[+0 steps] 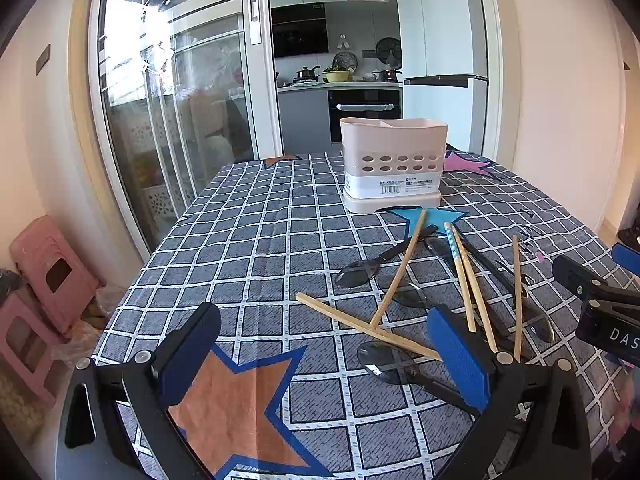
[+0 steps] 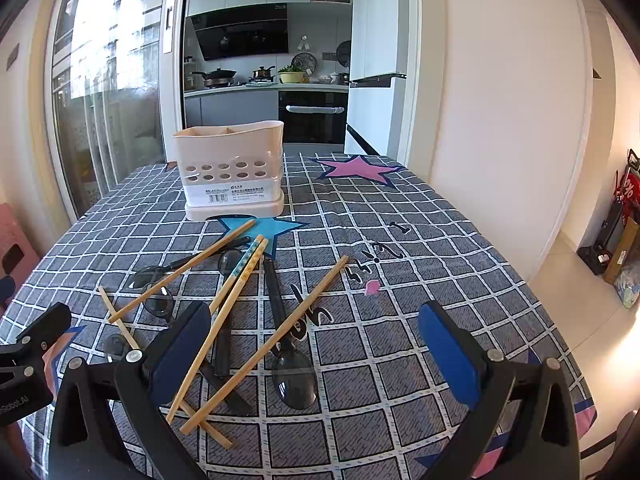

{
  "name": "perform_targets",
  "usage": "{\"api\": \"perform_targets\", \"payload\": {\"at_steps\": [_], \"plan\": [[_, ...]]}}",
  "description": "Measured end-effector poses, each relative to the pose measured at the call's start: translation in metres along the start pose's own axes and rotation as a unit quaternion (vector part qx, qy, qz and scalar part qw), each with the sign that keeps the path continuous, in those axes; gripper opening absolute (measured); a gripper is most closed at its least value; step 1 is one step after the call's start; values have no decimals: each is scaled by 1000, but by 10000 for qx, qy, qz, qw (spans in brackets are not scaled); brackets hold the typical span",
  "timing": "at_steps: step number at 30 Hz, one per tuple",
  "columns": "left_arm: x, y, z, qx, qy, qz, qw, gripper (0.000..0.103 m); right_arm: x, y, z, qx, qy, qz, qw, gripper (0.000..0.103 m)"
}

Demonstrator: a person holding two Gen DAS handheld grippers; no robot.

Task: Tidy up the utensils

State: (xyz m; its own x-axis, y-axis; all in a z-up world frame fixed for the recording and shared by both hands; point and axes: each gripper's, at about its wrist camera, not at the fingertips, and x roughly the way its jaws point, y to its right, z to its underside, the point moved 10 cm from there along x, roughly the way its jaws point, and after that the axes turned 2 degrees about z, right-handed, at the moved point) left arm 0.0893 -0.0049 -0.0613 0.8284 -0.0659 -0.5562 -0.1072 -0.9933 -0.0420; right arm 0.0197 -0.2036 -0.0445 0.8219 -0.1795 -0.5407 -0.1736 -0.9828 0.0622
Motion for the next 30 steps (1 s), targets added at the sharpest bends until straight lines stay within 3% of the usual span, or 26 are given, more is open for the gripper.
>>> {"api": "perform_targets", "payload": {"at_steps": [30], "plan": [[4, -6, 3, -57, -15, -31, 10000, 103, 1, -4, 1, -12, -35, -58, 10000, 103]]}}
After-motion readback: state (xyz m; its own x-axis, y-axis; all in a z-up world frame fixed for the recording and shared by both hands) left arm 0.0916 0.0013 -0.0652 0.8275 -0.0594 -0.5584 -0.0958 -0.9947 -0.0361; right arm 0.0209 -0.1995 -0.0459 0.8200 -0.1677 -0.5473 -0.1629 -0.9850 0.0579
